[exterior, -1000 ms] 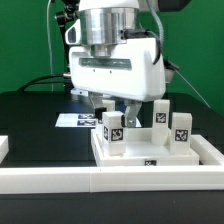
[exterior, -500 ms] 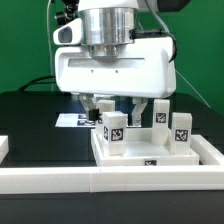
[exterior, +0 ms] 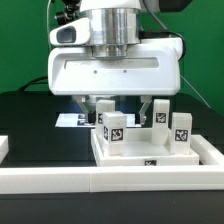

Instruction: Assemble square table

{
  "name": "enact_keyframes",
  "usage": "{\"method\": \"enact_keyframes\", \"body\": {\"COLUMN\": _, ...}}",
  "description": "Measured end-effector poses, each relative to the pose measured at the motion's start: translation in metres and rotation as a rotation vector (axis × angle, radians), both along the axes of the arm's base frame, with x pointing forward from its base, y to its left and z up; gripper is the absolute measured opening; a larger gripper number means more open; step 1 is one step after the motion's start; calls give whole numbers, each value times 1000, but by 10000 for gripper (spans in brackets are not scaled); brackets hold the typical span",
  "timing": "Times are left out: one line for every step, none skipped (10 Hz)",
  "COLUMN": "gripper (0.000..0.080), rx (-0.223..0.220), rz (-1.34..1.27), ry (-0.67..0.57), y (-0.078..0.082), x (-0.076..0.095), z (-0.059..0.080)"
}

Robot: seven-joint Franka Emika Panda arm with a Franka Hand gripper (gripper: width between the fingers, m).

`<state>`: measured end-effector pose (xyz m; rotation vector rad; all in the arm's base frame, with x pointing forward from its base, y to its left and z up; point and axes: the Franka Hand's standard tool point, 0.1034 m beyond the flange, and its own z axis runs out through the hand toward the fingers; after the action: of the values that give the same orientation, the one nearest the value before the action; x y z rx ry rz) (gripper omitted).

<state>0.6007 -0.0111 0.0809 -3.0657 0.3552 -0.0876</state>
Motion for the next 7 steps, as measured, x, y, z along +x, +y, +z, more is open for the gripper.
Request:
{"method": "enact_keyframes", "body": {"gripper": 649, "rx": -3, "rz": 44, "ry": -2, "y": 1, "x": 0, "z": 0}}
{"method": "enact_keyframes", "body": {"gripper": 649, "rx": -4, "rz": 55, "ry": -3, "y": 1, "x": 1, "z": 0}}
{"method": "enact_keyframes", "body": {"gripper": 649, "rx": -9, "rz": 105, "ry": -4, "y": 1, "x": 0, "z": 0}}
{"method": "enact_keyframes", "body": {"gripper": 649, "rx": -14, "rz": 155, "ry": -6, "y": 1, "x": 0, "z": 0}}
{"method": "enact_keyframes", "body": {"gripper": 649, "rx": -19, "rz": 190, "ry": -7, "y": 1, "x": 0, "z": 0}}
{"method": "enact_keyframes", "body": {"gripper": 649, "rx": -32, "rz": 282, "ry": -8, "y": -1, "x": 0, "z": 0}}
{"method": "enact_keyframes", "body": {"gripper": 649, "rx": -39, "rz": 327, "ry": -8, "y": -1, "x": 0, "z": 0}}
